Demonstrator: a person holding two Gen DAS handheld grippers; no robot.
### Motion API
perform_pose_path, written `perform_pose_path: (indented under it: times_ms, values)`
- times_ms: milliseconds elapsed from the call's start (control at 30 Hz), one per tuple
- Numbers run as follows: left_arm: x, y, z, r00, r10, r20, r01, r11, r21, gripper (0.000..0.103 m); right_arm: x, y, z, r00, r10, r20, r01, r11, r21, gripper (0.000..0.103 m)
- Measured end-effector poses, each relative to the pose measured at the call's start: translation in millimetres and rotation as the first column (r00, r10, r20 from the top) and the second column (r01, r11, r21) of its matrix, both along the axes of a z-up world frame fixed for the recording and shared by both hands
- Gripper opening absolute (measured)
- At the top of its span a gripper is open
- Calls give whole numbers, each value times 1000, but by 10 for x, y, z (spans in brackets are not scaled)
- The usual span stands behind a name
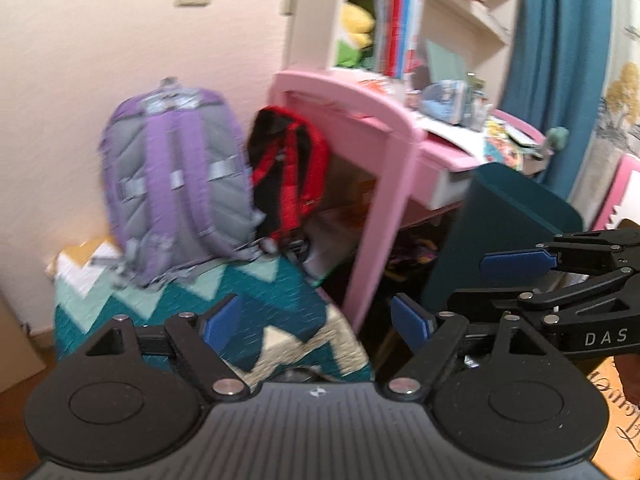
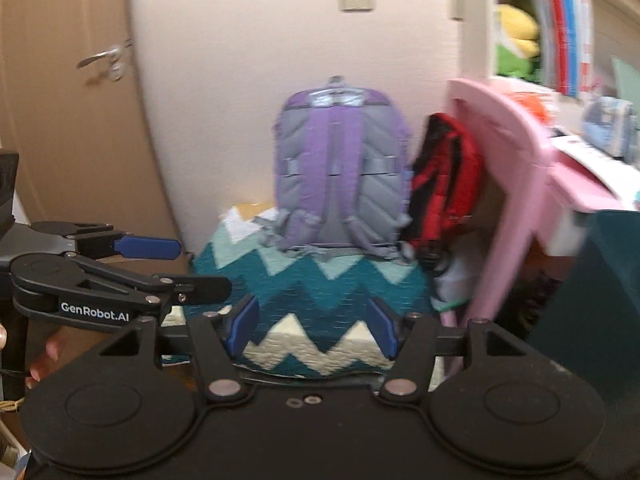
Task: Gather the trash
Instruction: 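Move both open tools back down toward the floor trash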
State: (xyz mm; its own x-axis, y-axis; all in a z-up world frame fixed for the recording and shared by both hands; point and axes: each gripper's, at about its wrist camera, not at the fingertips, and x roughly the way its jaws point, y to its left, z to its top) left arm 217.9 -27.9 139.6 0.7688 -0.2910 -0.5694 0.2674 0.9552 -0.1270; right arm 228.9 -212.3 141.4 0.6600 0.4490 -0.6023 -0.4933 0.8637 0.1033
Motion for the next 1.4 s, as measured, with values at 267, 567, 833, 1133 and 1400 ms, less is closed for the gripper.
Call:
perform_pose_path:
  times_ms: [267, 567, 833, 1133, 1400]
  values:
    - [-54, 717, -541, 993, 102, -53, -101, 994, 28, 83, 107, 760, -608, 994, 103, -29, -104, 994, -24, 60]
    - [77, 1384, -1351, 980, 156, -124, -149, 987, 60, 100, 246, 1341, -1553, 974, 180, -136, -192, 978, -76, 60]
    - [268, 1886, -2254, 963, 173, -205, -169, 985, 35, 100, 421, 1730, -2584, 929, 222, -296, -278, 947, -160, 60]
    - [476, 2009, -3307, 932, 80, -354, -48, 994, 99, 100, 691, 1967, -3747, 866, 247, -436, -381, 889, -253, 60]
    - [362, 1765, -4331, 828, -165, -536, 275, 952, 133, 100, 685, 2115, -4661, 771, 303, -561, -525, 800, -290, 60]
